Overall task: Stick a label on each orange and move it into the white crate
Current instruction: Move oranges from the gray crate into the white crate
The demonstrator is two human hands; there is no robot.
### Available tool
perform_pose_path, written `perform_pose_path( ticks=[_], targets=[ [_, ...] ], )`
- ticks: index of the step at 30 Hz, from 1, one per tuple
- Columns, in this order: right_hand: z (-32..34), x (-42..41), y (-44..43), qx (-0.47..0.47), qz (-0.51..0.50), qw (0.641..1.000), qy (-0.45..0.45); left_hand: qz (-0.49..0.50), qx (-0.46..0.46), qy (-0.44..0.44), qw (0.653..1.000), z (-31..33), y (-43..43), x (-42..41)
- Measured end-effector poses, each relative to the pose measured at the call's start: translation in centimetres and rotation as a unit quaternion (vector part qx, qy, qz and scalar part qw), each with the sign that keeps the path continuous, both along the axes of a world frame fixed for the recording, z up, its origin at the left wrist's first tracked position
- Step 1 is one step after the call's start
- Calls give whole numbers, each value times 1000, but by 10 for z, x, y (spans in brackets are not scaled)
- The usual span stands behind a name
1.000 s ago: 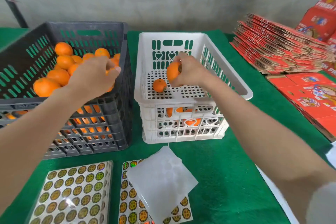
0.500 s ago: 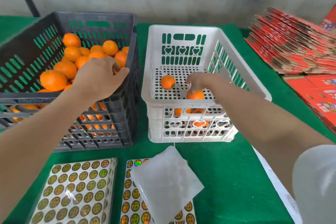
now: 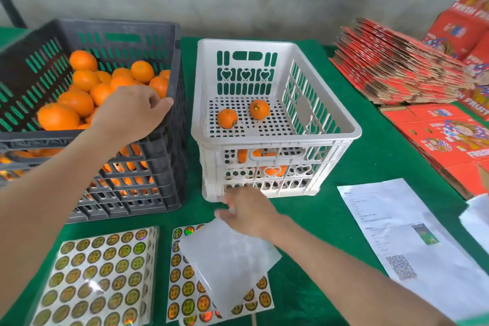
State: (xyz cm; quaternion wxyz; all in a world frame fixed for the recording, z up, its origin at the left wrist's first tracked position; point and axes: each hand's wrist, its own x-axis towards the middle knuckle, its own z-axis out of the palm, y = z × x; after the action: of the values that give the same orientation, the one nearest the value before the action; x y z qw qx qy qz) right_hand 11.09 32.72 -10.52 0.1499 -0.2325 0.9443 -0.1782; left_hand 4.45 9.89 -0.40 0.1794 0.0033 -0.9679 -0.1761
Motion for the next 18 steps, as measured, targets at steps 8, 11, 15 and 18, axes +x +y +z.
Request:
perform_pose_path(
  ticks=[8,11,15,18],
  targets=[
    [-58,17,17,141,-129,976,-108,-38,64,202,977,0,-2,28],
    [-62,24,22,53,-179,980,-66,-116,110,276,948,-26,12,68],
    [-53,36,44,-129,-192,973,-1,-190,110,143,965,-91,50,114],
    [-37,38,83,-156,-189,969,6,-139,146,-96,975,-140,56,126]
  ],
)
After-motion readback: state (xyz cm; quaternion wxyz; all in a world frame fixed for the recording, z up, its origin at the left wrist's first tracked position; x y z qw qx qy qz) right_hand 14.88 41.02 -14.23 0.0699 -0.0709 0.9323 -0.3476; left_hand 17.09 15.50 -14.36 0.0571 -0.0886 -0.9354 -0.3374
